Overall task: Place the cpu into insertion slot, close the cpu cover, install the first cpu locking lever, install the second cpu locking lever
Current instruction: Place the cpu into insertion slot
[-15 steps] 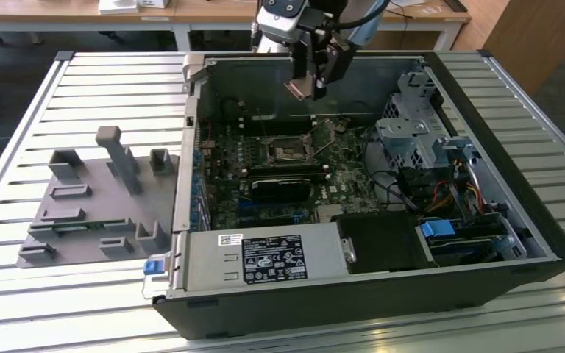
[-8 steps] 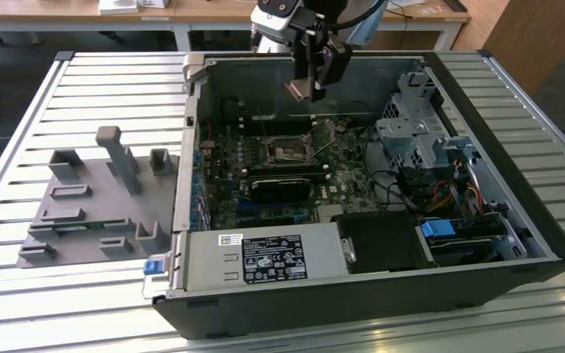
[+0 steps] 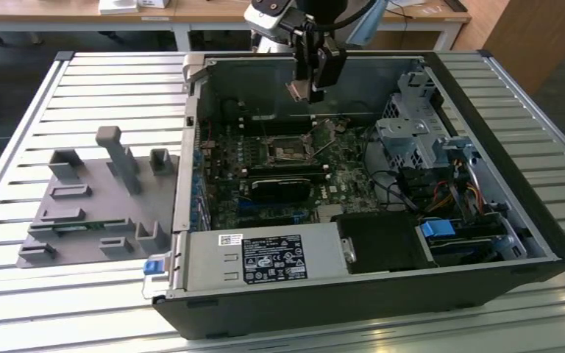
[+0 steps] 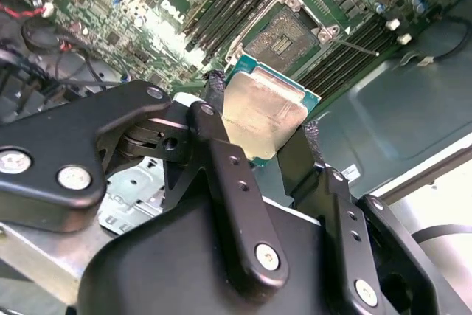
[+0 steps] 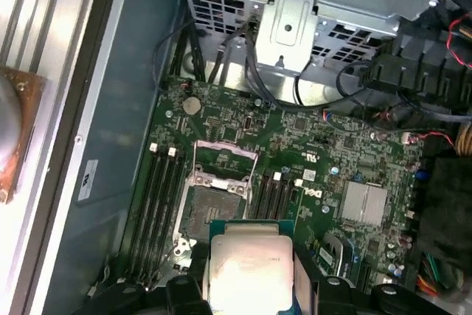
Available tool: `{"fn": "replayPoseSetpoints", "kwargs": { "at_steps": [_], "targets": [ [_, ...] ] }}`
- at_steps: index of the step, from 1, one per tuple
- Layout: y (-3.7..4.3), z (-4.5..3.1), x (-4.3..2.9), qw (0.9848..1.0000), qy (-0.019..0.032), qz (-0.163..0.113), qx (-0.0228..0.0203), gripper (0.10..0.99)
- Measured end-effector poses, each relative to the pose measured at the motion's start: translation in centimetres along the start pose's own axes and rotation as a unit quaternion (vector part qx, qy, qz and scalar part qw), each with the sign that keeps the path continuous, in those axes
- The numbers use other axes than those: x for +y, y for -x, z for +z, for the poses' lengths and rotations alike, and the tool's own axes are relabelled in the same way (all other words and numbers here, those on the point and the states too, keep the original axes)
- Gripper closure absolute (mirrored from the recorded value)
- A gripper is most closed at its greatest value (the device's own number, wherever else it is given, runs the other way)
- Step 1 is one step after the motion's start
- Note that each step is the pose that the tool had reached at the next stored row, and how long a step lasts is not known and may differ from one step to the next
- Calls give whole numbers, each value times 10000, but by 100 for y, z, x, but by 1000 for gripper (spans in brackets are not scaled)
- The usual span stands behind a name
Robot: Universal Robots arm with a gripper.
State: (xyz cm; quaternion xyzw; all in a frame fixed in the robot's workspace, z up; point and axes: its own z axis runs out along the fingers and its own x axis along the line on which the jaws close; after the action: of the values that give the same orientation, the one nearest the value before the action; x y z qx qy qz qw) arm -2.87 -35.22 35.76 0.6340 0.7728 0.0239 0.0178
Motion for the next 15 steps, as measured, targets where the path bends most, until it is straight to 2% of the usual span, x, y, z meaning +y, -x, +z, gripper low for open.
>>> {"fn": "replayPoseSetpoints", "kwargs": {
  "at_steps": [7,10,15],
  "targets": [
    [-1,18,-2,9989,-26,458,-23,549],
    [-1,31,-2,9986,-61,520,-22,549],
    [-1,68,-4,9986,-66,523,-20,549]
  ]
}}
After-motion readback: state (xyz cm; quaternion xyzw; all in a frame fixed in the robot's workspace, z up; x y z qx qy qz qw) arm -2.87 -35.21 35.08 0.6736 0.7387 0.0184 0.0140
